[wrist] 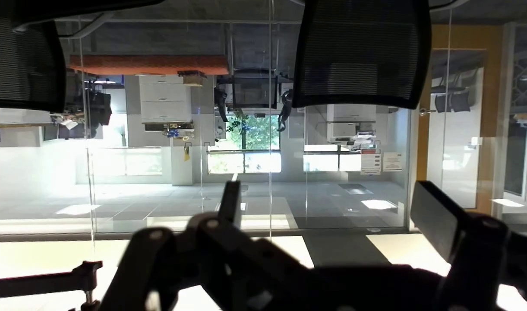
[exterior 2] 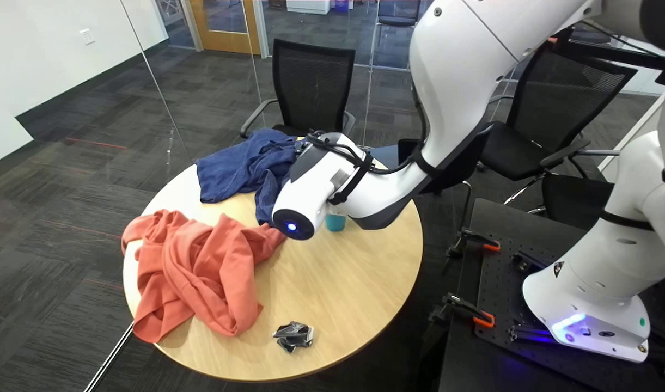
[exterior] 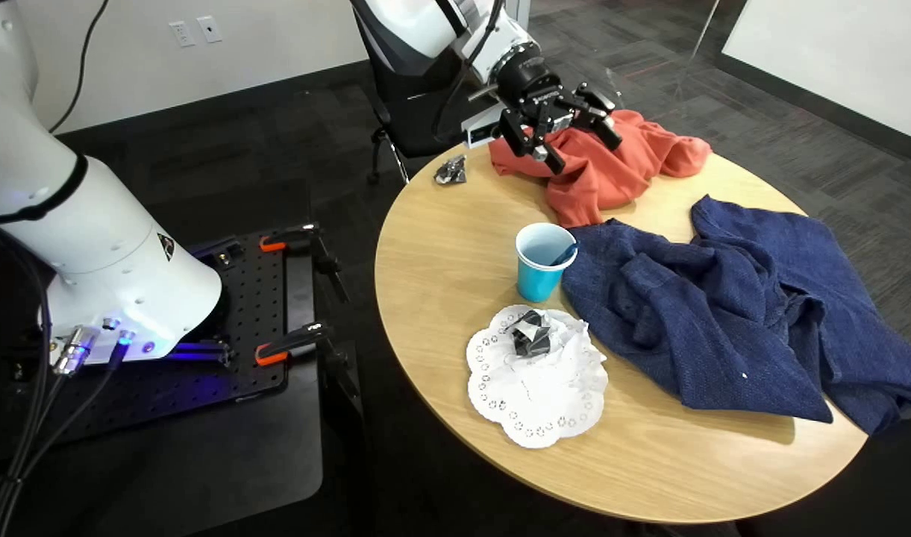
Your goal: Remove the pen from the cup, put it on the table, and then put it back in the cup
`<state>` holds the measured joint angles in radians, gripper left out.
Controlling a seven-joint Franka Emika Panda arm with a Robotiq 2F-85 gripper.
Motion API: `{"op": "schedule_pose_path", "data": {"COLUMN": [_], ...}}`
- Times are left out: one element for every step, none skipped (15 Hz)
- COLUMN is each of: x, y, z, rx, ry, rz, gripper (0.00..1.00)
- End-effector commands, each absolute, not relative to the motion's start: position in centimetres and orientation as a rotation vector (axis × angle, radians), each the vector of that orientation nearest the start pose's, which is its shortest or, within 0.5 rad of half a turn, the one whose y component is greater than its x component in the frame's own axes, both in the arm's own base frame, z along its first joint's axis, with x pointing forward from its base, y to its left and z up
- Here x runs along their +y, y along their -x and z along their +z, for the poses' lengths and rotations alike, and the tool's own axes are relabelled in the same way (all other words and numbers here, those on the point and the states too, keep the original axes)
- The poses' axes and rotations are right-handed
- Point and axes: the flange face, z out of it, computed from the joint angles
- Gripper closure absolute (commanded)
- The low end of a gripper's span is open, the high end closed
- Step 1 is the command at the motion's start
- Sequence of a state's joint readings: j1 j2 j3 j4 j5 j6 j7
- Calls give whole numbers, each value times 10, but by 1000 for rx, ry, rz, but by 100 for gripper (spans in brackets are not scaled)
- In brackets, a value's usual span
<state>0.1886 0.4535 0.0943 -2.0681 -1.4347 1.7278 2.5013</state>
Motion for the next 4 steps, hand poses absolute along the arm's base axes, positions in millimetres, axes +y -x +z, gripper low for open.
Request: {"op": "schedule_pose_path", "data": {"x": [66,66,66,66], "y": [-555,-555,-555,-555], "z": [226,225,223,221], "rx": [-1226,-1226,-1223,-1220], "ry": [-1601,-1602,-1603,-1604], "rz": [1240,1239,1236,1232], "gripper": [0,0,0,0]}}
